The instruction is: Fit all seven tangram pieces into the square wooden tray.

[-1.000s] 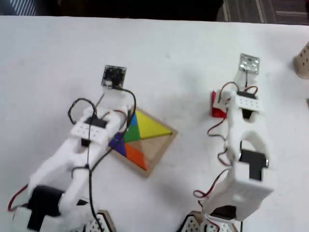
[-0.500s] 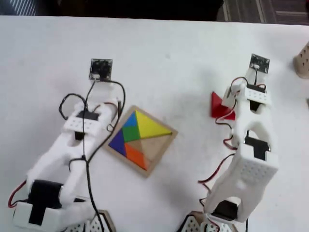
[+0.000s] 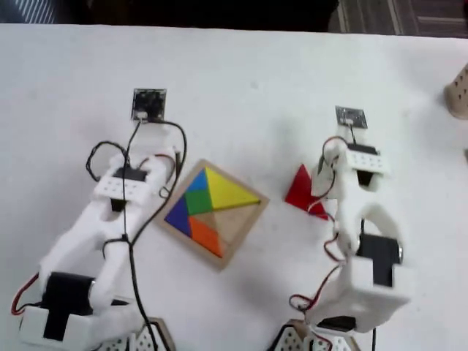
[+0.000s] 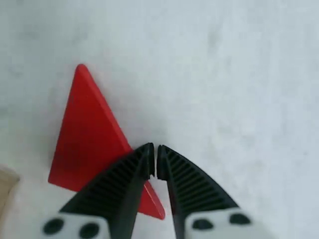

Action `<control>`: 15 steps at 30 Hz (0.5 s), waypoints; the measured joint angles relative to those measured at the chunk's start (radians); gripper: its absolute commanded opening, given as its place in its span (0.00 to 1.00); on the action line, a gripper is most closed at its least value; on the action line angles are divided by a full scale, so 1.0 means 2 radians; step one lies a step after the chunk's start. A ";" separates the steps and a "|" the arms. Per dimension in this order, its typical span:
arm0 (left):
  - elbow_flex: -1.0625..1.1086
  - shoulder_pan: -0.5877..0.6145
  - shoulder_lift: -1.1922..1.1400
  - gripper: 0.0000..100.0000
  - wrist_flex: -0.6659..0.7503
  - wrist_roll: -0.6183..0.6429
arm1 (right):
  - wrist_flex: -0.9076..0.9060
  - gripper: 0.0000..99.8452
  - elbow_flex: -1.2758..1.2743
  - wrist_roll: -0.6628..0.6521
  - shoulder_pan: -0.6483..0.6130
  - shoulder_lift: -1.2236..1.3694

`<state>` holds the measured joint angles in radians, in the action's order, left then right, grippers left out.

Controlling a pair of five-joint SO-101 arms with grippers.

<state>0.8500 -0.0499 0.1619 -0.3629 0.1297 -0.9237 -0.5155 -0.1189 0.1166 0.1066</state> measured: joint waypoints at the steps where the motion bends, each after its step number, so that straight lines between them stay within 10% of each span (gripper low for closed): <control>1: 0.000 0.000 0.000 0.02 0.000 0.000 | 0.006 0.02 -0.016 -0.001 0.000 -0.016; 15: 0.000 0.000 0.000 0.02 0.000 0.000 | 0.058 0.02 -0.171 -0.001 -0.085 -0.189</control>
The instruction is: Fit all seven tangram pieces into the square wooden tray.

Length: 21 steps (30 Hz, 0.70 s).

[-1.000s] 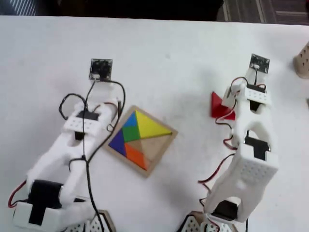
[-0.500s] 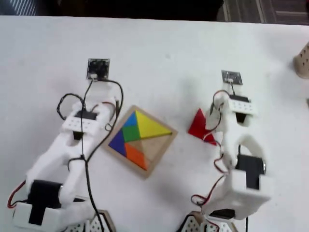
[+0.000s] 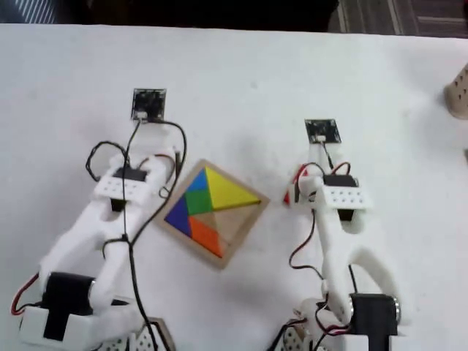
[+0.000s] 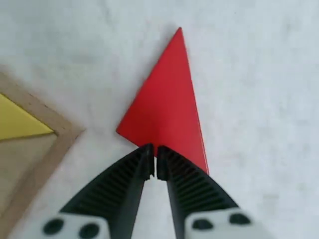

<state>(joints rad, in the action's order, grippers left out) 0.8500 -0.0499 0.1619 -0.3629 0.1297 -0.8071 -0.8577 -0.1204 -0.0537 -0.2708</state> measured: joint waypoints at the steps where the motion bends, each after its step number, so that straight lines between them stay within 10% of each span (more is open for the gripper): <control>1: 0.000 0.000 0.000 0.02 0.000 0.000 | 0.015 0.02 -0.005 0.000 0.000 0.000; 21: 0.000 0.000 0.000 0.02 0.000 0.000 | 0.038 0.14 0.051 -0.061 -0.008 0.088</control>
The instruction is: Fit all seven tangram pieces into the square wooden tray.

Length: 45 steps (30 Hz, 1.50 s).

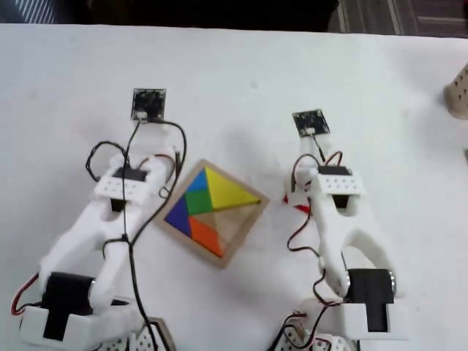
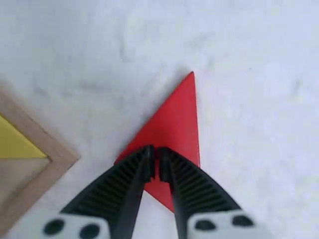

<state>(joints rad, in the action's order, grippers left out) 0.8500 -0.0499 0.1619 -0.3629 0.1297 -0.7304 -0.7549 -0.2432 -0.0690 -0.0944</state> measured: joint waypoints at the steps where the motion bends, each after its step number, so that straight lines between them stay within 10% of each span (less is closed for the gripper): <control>1: 0.000 0.000 0.000 0.02 0.000 0.000 | -0.002 0.17 0.001 -0.001 -0.008 0.000; 25: 0.000 0.000 0.000 0.02 0.000 0.000 | -0.043 0.31 0.002 -0.135 -0.037 0.015; 45: 0.000 0.000 0.000 0.02 0.000 0.000 | -0.048 0.31 0.013 -0.119 -0.008 0.003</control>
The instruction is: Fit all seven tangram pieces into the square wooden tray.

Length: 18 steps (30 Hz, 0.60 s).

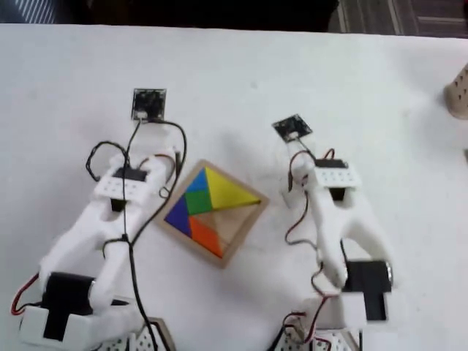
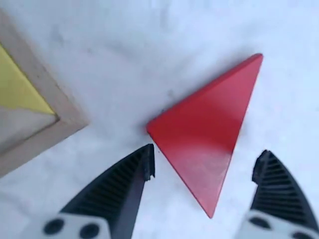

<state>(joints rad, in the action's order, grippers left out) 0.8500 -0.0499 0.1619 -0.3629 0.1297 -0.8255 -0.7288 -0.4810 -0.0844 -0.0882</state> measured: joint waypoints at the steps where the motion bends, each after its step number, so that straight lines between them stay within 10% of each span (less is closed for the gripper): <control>1: 0.000 0.000 0.000 0.02 0.000 0.000 | 0.008 0.31 -0.015 0.001 -0.001 -0.018; 18: 0.000 0.000 0.000 0.02 0.000 0.000 | 0.043 0.31 -0.044 0.003 -0.045 -0.012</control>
<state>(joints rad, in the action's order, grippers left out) 0.8500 -0.0499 0.1619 -0.3629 0.1297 -0.7396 -0.8163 -0.4749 -0.1749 -0.1112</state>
